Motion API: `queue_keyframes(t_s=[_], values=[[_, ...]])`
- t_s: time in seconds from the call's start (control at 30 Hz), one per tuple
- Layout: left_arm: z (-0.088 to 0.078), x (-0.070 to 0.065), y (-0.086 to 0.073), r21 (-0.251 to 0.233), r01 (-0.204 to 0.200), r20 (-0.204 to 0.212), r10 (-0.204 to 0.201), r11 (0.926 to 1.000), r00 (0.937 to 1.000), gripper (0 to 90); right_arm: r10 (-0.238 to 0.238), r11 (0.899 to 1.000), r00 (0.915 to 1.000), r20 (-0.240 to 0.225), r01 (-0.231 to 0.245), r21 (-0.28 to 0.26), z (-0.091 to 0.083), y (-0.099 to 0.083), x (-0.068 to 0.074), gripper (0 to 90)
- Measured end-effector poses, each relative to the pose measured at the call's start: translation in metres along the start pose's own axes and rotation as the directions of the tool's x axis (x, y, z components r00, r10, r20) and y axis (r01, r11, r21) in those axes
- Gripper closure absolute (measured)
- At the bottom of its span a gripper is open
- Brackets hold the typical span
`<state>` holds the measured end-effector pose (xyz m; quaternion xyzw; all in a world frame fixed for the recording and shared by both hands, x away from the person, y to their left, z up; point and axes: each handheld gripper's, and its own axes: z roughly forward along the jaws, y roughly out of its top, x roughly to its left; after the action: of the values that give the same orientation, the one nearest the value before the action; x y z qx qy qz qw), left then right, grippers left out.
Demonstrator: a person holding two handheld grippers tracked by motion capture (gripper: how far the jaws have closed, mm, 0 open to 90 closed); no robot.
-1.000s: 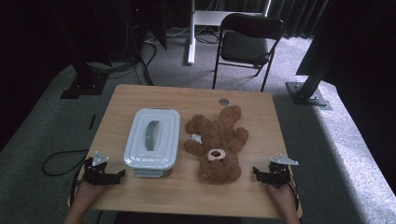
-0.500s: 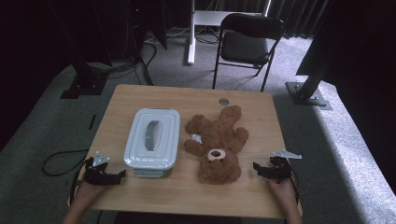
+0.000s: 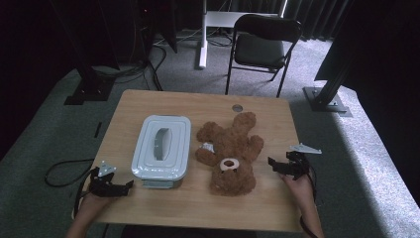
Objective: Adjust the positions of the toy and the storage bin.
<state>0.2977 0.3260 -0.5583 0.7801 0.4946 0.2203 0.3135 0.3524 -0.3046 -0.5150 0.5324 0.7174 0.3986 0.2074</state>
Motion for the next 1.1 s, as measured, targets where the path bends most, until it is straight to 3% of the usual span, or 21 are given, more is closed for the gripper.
queue_keyframes(t_s=[0.53, 0.8, 1.1], values=[[0.000, 0.000, 0.000, 0.000, 0.000, 0.000, 0.000, 1.0000, 1.0000, 1.5, -0.020, 0.998, 0.9996, -0.018, 0.019, -0.052, 0.006, 0.053, 0.005, 12.7], [0.000, 0.000, 0.000, 0.000, 0.000, 0.000, 0.000, 1.0000, 1.0000, 1.5, -0.031, 0.998, 0.9988, -0.037, 0.029, -0.054, 0.026, 0.087, 0.010, 12.7], [0.000, 0.000, 0.000, 0.000, 0.001, 0.000, -0.001, 1.0000, 1.0000, 1.5, -0.030, 0.999, 0.9983, -0.050, 0.028, -0.036, 0.050, 0.111, 0.015, 12.7]])
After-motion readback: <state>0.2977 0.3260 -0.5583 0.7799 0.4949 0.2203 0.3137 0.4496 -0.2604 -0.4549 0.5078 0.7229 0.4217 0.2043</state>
